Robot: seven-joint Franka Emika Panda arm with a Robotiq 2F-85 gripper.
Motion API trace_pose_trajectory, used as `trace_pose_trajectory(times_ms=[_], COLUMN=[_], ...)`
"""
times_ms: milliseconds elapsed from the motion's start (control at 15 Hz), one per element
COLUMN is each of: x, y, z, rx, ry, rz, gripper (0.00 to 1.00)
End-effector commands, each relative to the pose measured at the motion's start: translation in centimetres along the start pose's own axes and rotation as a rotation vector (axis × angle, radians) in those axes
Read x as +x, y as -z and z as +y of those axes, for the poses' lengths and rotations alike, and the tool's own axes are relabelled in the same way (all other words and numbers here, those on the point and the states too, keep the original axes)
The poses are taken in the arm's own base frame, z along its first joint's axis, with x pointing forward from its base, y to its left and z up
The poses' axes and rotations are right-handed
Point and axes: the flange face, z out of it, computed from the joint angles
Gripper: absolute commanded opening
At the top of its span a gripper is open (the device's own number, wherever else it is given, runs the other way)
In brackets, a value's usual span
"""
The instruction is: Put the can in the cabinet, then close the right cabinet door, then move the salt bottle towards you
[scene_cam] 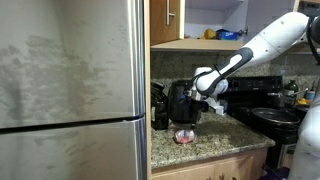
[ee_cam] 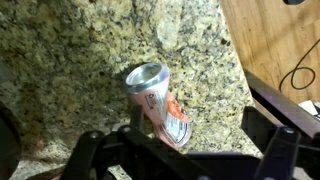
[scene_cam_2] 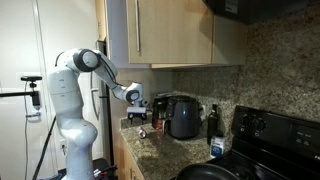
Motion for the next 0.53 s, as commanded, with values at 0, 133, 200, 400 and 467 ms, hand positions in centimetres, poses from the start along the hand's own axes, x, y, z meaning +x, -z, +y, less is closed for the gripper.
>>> trace_pose_trajectory(times_ms=[0,133,200,400,467], x=[-0.28,-0.81,-0.98,-1.11,-1.15], y=[-0.2,-0.55,-0.64,-0.57,-0.53], z=[-0.11,-0.32,-0.37,-0.28,-0.24], rx=[0.02,0.049,0.051,0.031,0.027], ry=[-0.016,-0.056,-0.074,-0.115,-0.13], rz=[-0.04,-0.087,-0.102,-0.108,-0.114], gripper=[1.0,1.0,1.0,1.0,1.0])
